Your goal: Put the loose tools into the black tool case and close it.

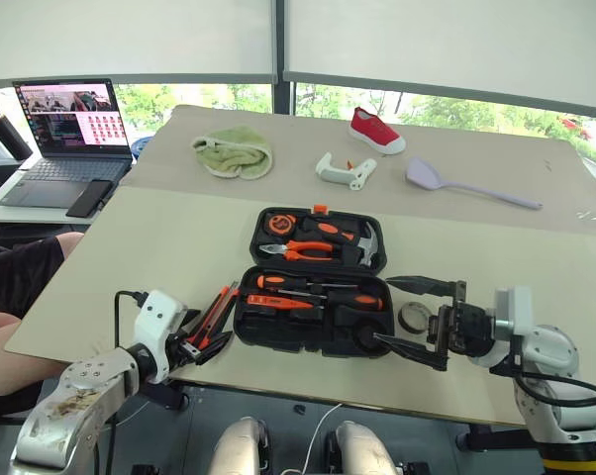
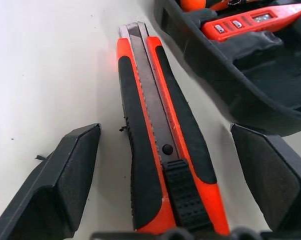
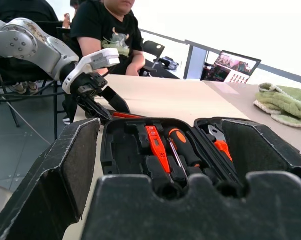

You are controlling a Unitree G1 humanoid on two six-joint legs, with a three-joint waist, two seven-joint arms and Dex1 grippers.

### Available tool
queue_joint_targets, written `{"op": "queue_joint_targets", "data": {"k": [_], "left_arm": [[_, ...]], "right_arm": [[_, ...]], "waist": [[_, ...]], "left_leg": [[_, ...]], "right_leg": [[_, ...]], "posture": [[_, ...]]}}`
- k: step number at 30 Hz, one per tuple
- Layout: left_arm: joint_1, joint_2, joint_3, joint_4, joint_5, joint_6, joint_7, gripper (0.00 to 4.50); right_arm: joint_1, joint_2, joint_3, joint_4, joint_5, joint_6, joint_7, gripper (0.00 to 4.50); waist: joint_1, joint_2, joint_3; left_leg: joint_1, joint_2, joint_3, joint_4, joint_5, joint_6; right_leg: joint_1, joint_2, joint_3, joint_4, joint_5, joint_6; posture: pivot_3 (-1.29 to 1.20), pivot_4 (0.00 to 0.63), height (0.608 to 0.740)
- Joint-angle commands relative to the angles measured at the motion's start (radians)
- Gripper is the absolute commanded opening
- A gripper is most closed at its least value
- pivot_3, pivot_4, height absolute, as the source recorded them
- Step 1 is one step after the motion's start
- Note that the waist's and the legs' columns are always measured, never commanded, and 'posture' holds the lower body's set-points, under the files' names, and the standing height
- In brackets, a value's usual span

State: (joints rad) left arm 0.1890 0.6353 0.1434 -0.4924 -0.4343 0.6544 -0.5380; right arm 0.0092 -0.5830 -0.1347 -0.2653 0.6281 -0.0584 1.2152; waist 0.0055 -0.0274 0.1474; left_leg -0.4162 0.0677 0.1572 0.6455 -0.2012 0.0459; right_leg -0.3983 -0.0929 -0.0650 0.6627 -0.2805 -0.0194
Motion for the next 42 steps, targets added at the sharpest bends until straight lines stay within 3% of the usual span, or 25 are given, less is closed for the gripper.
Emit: {"op": "queue_joint_targets", "data": {"k": [1, 5, 6, 9, 12, 14, 18, 28, 42], "left_arm": [[0.019, -0.005, 0.015, 0.034, 0.025, -0.026, 0.003, 3.4], [0.023, 0.044, 0.089, 0.047, -0.004, -0.049, -0.064, 1.87], [0.024, 0.051, 0.096, 0.05, -0.007, -0.053, -0.075, 1.77], [-0.04, 0.11, 0.206, 0.121, -0.055, -0.104, -0.167, 1.77], [-0.141, 0.203, 0.226, 0.196, -0.085, -0.22, -0.361, 1.77], [-0.203, 0.225, 0.185, 0.201, -0.116, -0.233, -0.446, 1.77], [-0.353, 0.301, -0.057, 0.164, -0.04, -0.321, -0.682, 1.77], [-0.692, 0.143, -0.485, 0.313, 0.209, -0.372, -0.76, 1.77], [-0.687, 0.071, -0.54, 0.308, 0.283, -0.372, -0.748, 1.77]], "right_arm": [[0.004, 0.0, -0.031, -0.011, 0.0, -0.024, -0.012, 4.5], [0.022, -0.007, -0.042, -0.016, -0.003, -0.022, -0.013, 4.5], [0.023, -0.007, -0.042, -0.017, -0.003, -0.021, -0.013, 4.5], [0.037, -0.019, -0.055, -0.031, -0.001, -0.01, -0.015, 4.5], [0.058, -0.041, -0.095, -0.051, 0.008, 0.0, -0.027, 4.5], [0.078, -0.068, -0.115, -0.056, 0.029, 0.029, -0.022, 4.5], [0.128, -0.141, -0.191, -0.007, 0.022, 0.052, 0.002, 4.5], [0.232, -0.137, -0.241, -0.08, 0.02, 0.056, -0.039, 4.5], [0.291, -0.119, -0.243, -0.143, 0.016, 0.055, -0.096, 4.5]], "waist": [[0.0, 0.0, 0.0], [-0.001, 0.0, 0.0], [-0.002, 0.0, 0.0], [0.0, -0.001, 0.001], [0.006, -0.002, 0.002], [0.011, -0.002, 0.002], [0.01, -0.001, 0.001], [0.002, -0.001, 0.001], [0.006, -0.001, 0.001]], "left_leg": [[0.001, 0.0, 0.0, 0.0, 0.0, 0.0], [0.001, 0.001, 0.0, 0.0, 0.0, 0.0], [0.001, 0.001, 0.0, 0.0, 0.0, 0.0], [0.001, 0.001, 0.0, -0.001, 0.0, 0.0], [-0.001, 0.001, 0.0, -0.001, 0.0, -0.001], [-0.001, 0.0, 0.0, -0.001, 0.0, -0.001], [-0.002, -0.002, 0.003, -0.001, -0.003, 0.004], [-0.005, -0.003, 0.007, 0.001, 0.003, 0.013], [-0.006, -0.001, 0.006, 0.002, 0.003, 0.013]], "right_leg": [[0.001, 0.0, 0.0, 0.0, 0.0, 0.0], [0.001, 0.0, 0.0, 0.0, -0.001, -0.001], [0.001, 0.0, 0.0, 0.0, -0.001, -0.001], [0.0, 0.0, -0.001, 0.0, -0.001, -0.001], [-0.005, 0.0, -0.002, 0.0, -0.001, -0.002], [-0.006, -0.001, -0.003, -0.001, -0.001, -0.002], [-0.001, -0.004, -0.003, -0.007, 0.002, 0.004], [-0.003, 0.009, 0.001, -0.006, 0.003, 0.007], [-0.004, 0.01, 0.001, -0.006, 0.002, 0.007]], "posture": [[0.0, 0.15, 0.736], [0.0, 0.15, 0.736], [0.0, 0.15, 0.736], [0.0, 0.15, 0.736], [0.0, 0.15, 0.736], [0.0, 0.15, 0.736], [0.0, 0.15, 0.736], [0.0, 0.15, 0.736], [0.0, 0.15, 0.736]]}}
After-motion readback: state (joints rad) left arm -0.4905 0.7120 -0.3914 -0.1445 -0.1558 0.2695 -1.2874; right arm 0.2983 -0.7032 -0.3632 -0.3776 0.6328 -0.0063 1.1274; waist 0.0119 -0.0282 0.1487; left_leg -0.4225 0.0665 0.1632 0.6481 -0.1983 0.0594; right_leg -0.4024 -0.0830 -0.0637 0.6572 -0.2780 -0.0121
